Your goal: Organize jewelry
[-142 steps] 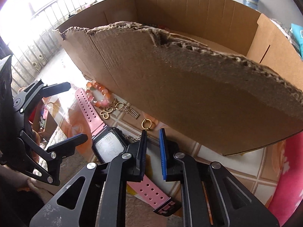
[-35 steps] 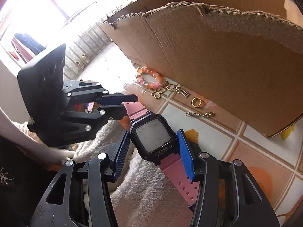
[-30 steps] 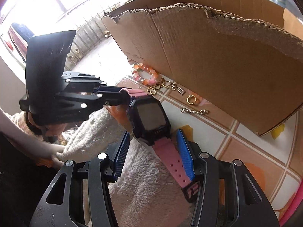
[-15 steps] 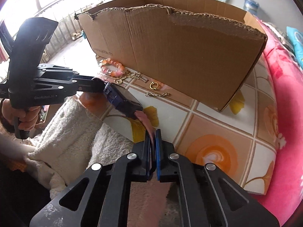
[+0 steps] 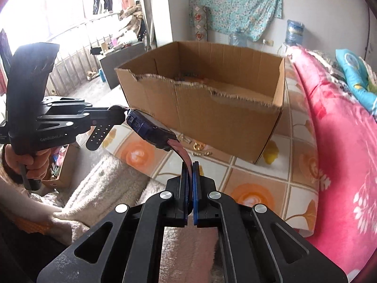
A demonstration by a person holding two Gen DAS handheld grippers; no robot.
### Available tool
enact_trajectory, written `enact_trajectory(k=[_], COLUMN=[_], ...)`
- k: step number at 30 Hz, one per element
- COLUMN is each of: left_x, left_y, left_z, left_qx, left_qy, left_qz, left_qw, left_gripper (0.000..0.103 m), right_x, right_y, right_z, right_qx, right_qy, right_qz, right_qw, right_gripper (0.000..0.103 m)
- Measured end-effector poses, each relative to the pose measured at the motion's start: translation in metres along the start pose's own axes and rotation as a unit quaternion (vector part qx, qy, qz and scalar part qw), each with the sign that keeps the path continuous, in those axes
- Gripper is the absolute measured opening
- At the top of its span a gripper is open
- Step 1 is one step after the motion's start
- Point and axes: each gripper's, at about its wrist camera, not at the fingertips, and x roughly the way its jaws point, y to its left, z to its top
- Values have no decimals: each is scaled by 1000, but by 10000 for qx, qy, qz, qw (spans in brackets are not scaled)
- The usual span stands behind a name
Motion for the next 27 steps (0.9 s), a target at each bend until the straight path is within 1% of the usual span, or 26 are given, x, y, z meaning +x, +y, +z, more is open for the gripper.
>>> enact_trajectory(k=[2, 6, 8, 9, 11, 13, 15, 17, 19, 22, 24, 25, 27], left_x=[-14, -28, -25, -22, -10, 7, 32, 53, 79, 117, 138, 153, 176], left_y=[1, 12, 19, 24, 37, 54, 74, 92, 106, 120, 127, 131, 138], left_z=[16, 47, 66, 75, 95, 112, 128, 137, 143, 146, 145, 144, 144], left_qx=[70, 158, 167, 159, 96, -34, -281, -477, -680, -971, -1136, -1263, -1403], left_qy=[-240, -525, -568, -555, -399, -143, 247, 601, 970, 1510, 1830, 2049, 2398], left_qz=[42, 160, 196, 211, 201, 164, 79, -62, -149, -338, -457, -475, -534], left_qw=[9997, 9984, 9981, 9981, 9990, 9998, 9993, 9970, 9928, 9832, 9755, 9694, 9591], left_gripper=[4, 4, 4, 4, 4, 4, 3, 3, 3, 3, 3, 3, 4], right_x=[-8, -10, -2, 6, 23, 48, 73, 100, 128, 163, 182, 193, 207], right_y=[0, -11, -19, -26, -38, -53, -66, -73, -79, -90, -98, -104, -113], right_z=[16, 55, 79, 92, 114, 133, 148, 157, 161, 162, 162, 164, 164], right_qx=[-62, -94, -144, -140, -76, -22, 28, 25, -3, 37, 36, 9, 92], right_qy=[-232, -511, -514, -444, -225, 142, 569, 1058, 1522, 2116, 2399, 2516, 2709], right_qz=[-9, 103, 189, 258, 401, 540, 646, 658, 604, 564, 389, 240, 214], right_qw=[9997, 9986, 9984, 9986, 9989, 9984, 9963, 9922, 9865, 9757, 9700, 9675, 9623], right_gripper=[1, 1, 1, 1, 1, 1, 1, 1, 1, 1, 1, 2, 9])
